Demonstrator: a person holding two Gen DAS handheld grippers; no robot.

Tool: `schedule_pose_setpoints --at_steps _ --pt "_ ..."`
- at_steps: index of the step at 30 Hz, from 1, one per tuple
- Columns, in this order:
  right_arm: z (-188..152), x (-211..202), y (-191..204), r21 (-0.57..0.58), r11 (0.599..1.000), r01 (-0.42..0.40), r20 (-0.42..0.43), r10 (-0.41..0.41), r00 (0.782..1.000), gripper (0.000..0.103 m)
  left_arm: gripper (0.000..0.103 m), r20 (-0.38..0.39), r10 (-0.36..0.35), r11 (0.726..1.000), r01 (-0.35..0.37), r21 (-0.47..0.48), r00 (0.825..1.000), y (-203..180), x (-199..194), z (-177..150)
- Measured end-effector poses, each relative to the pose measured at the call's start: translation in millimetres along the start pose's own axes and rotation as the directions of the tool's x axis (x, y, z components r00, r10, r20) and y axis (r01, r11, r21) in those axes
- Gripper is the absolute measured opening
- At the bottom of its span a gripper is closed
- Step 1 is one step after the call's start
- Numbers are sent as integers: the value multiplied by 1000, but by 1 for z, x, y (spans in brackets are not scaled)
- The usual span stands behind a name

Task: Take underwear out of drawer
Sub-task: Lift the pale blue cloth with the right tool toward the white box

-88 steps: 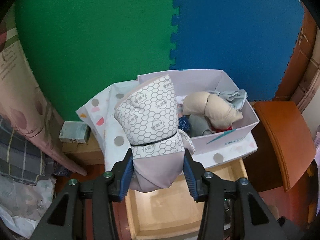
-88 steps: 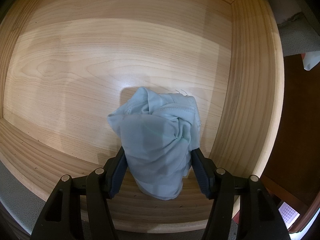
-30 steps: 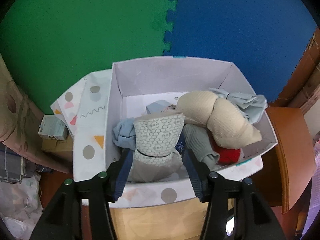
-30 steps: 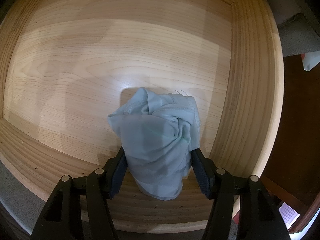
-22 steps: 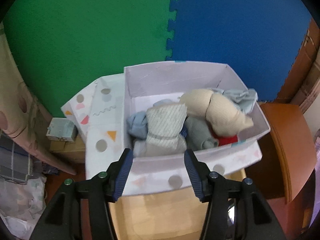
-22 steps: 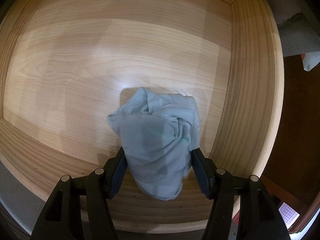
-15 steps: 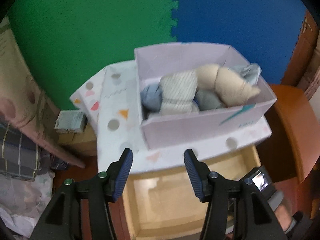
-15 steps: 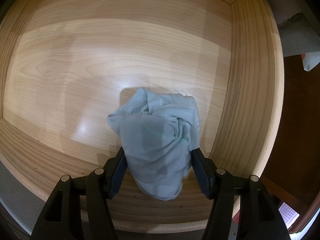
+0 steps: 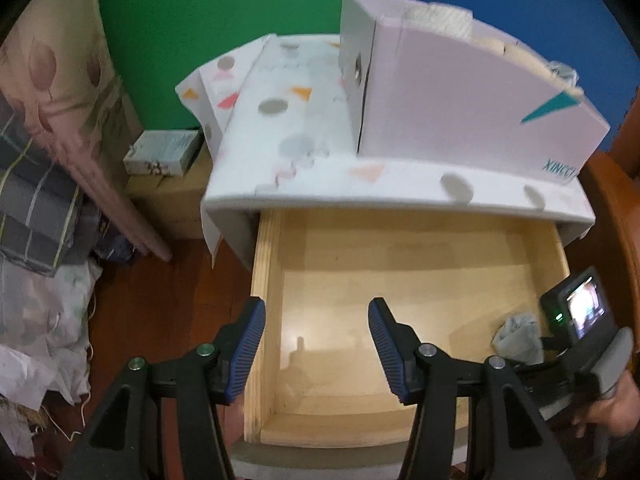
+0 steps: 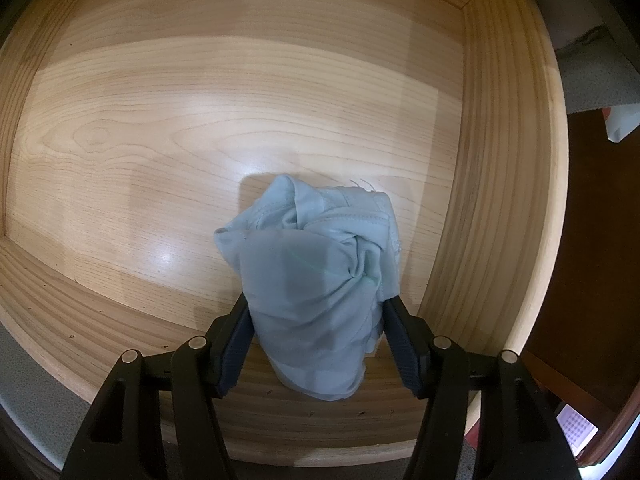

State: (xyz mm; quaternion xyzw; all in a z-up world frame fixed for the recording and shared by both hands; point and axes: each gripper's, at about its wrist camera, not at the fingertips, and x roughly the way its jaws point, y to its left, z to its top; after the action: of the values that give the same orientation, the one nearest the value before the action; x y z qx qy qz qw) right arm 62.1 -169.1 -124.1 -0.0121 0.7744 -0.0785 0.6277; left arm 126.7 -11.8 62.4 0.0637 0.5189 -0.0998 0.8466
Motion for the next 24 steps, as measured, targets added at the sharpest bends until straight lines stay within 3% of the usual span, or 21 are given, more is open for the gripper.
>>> schedule_pose_setpoints --at_steps 9,21,24 --pt "3 0 -1 1 1000 5 -7 -5 1000 60 55 -31 3 999 -2 36 1000 -11 33 -33" --pt "6 0 -2 3 1000 9 -8 -9 1000 61 55 -45 -47 998 49 43 998 -4 60 -53" --pt "5 1 -2 1 1000 8 -6 -8 1000 60 55 -38 -88 996 89 23 995 -3 60 -54"
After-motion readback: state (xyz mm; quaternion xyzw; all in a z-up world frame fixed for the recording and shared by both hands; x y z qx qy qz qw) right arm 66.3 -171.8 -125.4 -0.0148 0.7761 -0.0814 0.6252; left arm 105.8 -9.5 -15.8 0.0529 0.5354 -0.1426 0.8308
